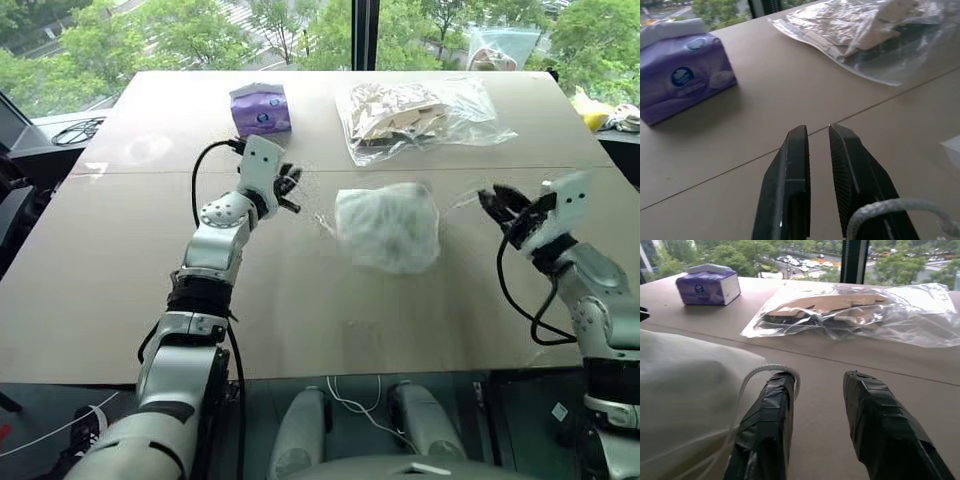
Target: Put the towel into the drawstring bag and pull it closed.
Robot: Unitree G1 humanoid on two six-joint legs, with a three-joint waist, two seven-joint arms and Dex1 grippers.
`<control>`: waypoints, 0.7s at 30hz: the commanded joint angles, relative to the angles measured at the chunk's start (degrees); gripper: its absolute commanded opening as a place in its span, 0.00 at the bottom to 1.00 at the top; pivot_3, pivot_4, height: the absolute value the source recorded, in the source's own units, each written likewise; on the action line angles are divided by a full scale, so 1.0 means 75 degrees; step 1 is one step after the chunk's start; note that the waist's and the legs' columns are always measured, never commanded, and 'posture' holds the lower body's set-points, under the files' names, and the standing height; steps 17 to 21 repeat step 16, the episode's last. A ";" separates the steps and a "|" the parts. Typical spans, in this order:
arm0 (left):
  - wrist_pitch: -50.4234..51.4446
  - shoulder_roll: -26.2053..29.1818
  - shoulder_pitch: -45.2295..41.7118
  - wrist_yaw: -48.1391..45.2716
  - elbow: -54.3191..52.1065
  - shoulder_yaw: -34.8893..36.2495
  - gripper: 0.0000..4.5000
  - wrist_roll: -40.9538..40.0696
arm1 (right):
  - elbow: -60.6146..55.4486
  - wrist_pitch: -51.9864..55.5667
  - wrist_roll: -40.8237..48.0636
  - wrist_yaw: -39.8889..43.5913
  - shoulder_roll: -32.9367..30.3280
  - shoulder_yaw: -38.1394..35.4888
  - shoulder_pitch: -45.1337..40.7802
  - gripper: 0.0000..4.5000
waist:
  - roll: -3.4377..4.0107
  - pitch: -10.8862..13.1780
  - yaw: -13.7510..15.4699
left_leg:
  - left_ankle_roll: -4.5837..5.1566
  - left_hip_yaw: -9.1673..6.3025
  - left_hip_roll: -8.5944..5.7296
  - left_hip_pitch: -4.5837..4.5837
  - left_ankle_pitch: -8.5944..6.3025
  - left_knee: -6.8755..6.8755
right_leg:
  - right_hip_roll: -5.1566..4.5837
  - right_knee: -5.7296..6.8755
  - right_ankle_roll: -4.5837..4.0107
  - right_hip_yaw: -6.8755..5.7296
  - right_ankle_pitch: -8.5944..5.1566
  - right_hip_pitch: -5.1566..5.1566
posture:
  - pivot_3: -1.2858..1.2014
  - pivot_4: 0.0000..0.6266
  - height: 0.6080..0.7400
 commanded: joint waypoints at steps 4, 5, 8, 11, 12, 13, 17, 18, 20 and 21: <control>-0.0234 0.1281 0.1052 -0.2105 -0.0905 -0.0157 0.89 -0.0151 | -0.0492 0.0160 0.0598 0.2420 -0.1416 -0.0236 0.1132 0.63 | 0.0000 0.0000 -0.0008 | 0.0000 0.0008 0.0012 0.0014 0.0000 0.0000 | 0.0009 0.0003 0.0003 0.0002 -0.0004 0.0003 | 0.52 0.24 1.00; -0.0123 0.1433 0.1187 -0.2316 -0.0867 -0.0019 0.97 -0.0291 | -0.0284 -0.0152 0.0439 0.2762 -0.1603 -0.0298 0.1314 0.63 | 0.0000 0.0000 0.0010 | 0.0000 0.0008 0.0012 0.0013 0.0000 0.0007 | 0.0009 0.0005 0.0022 0.0001 -0.0015 0.0002 | 0.52 0.24 1.00; 0.0062 0.1869 0.1641 -0.3140 -0.0814 0.0211 0.97 -0.0662 | 0.0444 -0.0909 0.0047 0.3368 -0.1888 -0.0390 0.1643 0.63 | -0.0004 -0.0002 0.0023 | 0.0002 0.0008 0.0013 0.0017 0.0002 0.0037 | 0.0009 0.0008 -0.0003 0.0000 -0.0032 0.0015 | 0.52 0.24 1.00; -0.0125 0.2232 0.2039 -0.3735 -0.0697 0.0332 0.97 -0.0749 | 0.1028 -0.1371 -0.0102 0.3794 -0.1970 -0.0476 0.1759 0.63 | -0.0004 -0.0002 0.0023 | 0.0002 0.0016 0.0013 0.0026 0.0002 0.0039 | 0.0005 0.0008 -0.0003 0.0002 -0.0033 0.0023 | 0.52 0.24 1.00; -0.0194 0.2285 0.2091 -0.3797 -0.0629 0.0400 0.97 -0.0760 | 0.1180 -0.1443 -0.0040 0.3884 -0.1931 -0.0538 0.1706 0.63 | -0.0003 -0.0002 0.0024 | 0.0002 0.0015 0.0013 0.0025 0.0001 0.0038 | 0.0005 0.0008 -0.0003 0.0002 -0.0034 0.0022 | 0.52 0.24 1.00; -0.0257 0.2329 0.2148 -0.3892 -0.0586 0.0482 0.97 -0.0806 | 0.1328 -0.1477 0.0041 0.3964 -0.1889 -0.0604 0.1637 0.63 | -0.0003 -0.0002 0.0026 | 0.0002 0.0015 0.0013 0.0025 0.0001 0.0035 | 0.0006 0.0008 -0.0003 0.0002 -0.0033 0.0021 | 0.52 0.24 1.00; -0.0317 0.2360 0.2235 -0.4054 -0.0598 0.0630 0.97 -0.0861 | 0.1633 -0.1687 0.0078 0.4127 -0.1800 -0.0683 0.1444 0.63 | -0.0003 -0.0002 0.0028 | 0.0002 0.0012 0.0015 0.0024 0.0001 0.0034 | 0.0007 0.0009 -0.0002 -0.0001 -0.0033 0.0021 | 0.52 0.24 1.00; -0.0317 0.2360 0.2235 -0.4054 -0.0598 0.0630 0.97 -0.0861 | 0.1633 -0.1687 0.0078 0.4127 -0.1800 -0.0683 0.1444 0.63 | -0.0003 -0.0002 0.0028 | 0.0002 0.0012 0.0015 0.0024 0.0001 0.0034 | 0.0007 0.0009 -0.0002 -0.0001 -0.0033 0.0021 | 0.52 0.24 1.00; -0.0317 0.2360 0.2235 -0.4054 -0.0598 0.0630 0.97 -0.0861 | 0.1633 -0.1687 0.0078 0.4127 -0.1800 -0.0683 0.1444 0.63 | -0.0003 -0.0002 0.0028 | 0.0002 0.0012 0.0015 0.0024 0.0001 0.0034 | 0.0007 0.0009 -0.0002 -0.0001 -0.0033 0.0021 | 0.52 0.24 1.00; -0.0317 0.2360 0.2235 -0.4054 -0.0598 0.0630 0.97 -0.0861 | 0.1633 -0.1687 0.0078 0.4127 -0.1800 -0.0683 0.1444 0.63 | -0.0003 -0.0002 0.0028 | 0.0002 0.0012 0.0015 0.0024 0.0001 0.0034 | 0.0007 0.0009 -0.0002 -0.0001 -0.0033 0.0021 | 0.52 0.24 1.00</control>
